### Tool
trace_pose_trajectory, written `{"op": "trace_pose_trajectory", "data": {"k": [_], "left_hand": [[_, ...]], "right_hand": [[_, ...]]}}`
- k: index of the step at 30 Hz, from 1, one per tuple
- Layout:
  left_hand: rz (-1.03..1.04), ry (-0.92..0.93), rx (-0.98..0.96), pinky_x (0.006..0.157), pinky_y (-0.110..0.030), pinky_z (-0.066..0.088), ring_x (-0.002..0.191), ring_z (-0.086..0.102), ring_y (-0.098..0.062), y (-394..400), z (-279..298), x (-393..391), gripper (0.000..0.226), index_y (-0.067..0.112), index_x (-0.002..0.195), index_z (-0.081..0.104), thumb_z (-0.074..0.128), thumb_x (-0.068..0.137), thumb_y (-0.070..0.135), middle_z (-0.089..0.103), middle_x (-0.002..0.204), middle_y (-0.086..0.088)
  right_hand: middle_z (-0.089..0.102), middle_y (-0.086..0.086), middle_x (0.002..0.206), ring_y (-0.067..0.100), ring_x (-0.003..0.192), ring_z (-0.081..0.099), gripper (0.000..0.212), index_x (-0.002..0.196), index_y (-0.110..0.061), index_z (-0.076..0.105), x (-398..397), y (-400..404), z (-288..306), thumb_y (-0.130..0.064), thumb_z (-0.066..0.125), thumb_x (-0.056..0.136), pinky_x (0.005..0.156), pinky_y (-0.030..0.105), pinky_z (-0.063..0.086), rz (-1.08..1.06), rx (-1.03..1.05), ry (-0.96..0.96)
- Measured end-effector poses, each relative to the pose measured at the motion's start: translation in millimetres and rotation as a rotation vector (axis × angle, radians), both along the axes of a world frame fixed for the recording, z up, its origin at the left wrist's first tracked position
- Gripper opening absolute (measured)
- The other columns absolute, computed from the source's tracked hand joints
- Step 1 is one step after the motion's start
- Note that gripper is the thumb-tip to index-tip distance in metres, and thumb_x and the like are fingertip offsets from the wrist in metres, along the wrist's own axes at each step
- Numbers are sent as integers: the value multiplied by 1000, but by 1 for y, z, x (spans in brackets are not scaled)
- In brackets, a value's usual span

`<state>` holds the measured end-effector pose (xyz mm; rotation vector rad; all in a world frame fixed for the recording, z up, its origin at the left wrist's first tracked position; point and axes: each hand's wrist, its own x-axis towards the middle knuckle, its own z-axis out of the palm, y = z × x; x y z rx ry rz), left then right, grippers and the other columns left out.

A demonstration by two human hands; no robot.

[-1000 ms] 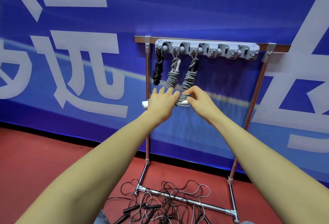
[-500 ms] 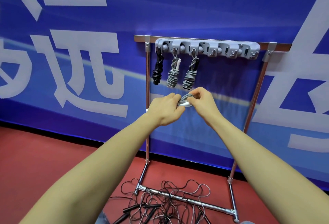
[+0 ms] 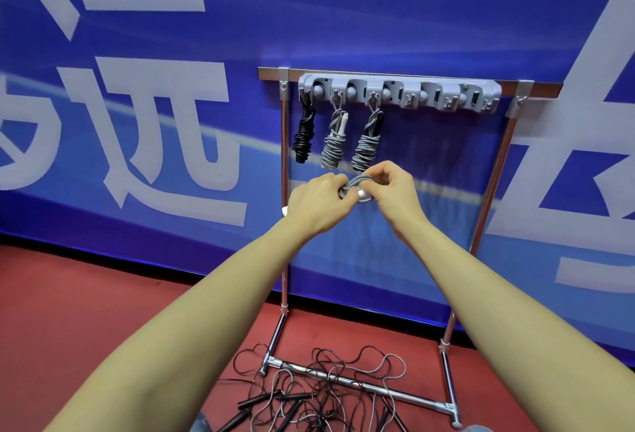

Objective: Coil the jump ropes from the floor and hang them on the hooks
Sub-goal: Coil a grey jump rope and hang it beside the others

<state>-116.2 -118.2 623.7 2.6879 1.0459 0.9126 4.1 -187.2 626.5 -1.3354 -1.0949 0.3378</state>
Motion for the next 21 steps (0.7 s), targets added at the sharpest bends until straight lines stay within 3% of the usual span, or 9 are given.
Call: {"op": "trace_pose_trajectory", "data": {"k": [5, 8, 12, 17, 21], "left_hand": [[25, -51, -91, 59, -34, 36, 70, 49, -26, -6, 5, 2, 21, 16, 84, 46, 41, 91, 36, 53, 71, 1], [25, -76, -130, 62, -36, 40, 74, 51, -29, -4, 5, 1, 18, 16, 95, 45, 41, 91, 34, 59, 77, -4], [-11, -97, -180, 66, -39, 46, 77, 57, -29, -1, 5, -2, 19, 19, 99, 43, 41, 89, 35, 65, 82, -3], [-47, -56, -129, 65, -37, 41, 82, 57, -28, -2, 5, -1, 16, 18, 97, 42, 35, 94, 32, 66, 86, -1], [-57, -27, -70, 65, -36, 36, 83, 54, -25, -3, 0, 1, 35, 15, 88, 43, 28, 99, 46, 59, 89, 1]], "right_hand": [[68, 0, 72, 6, 65, 63, 19, 78, -8, 63, 1, -4, 4, 11, 57, 80, 62, 18, 50, 100, 51, 175], [70, 1, 77, 10, 73, 66, 24, 85, -5, 65, 4, -8, 7, 11, 47, 82, 69, 20, 52, 253, 39, 294], [72, 0, 90, 14, 87, 67, 24, 97, -7, 66, 11, -10, 2, 7, 49, 88, 81, 26, 54, 423, 21, 323], [67, 3, 89, 9, 73, 64, 10, 94, -9, 60, 8, -4, -3, -2, 53, 93, 63, 21, 49, 296, 38, 299], [63, 6, 86, 6, 68, 63, 10, 91, -11, 61, 6, 0, -4, -4, 55, 94, 63, 22, 52, 130, 60, 142]]}}
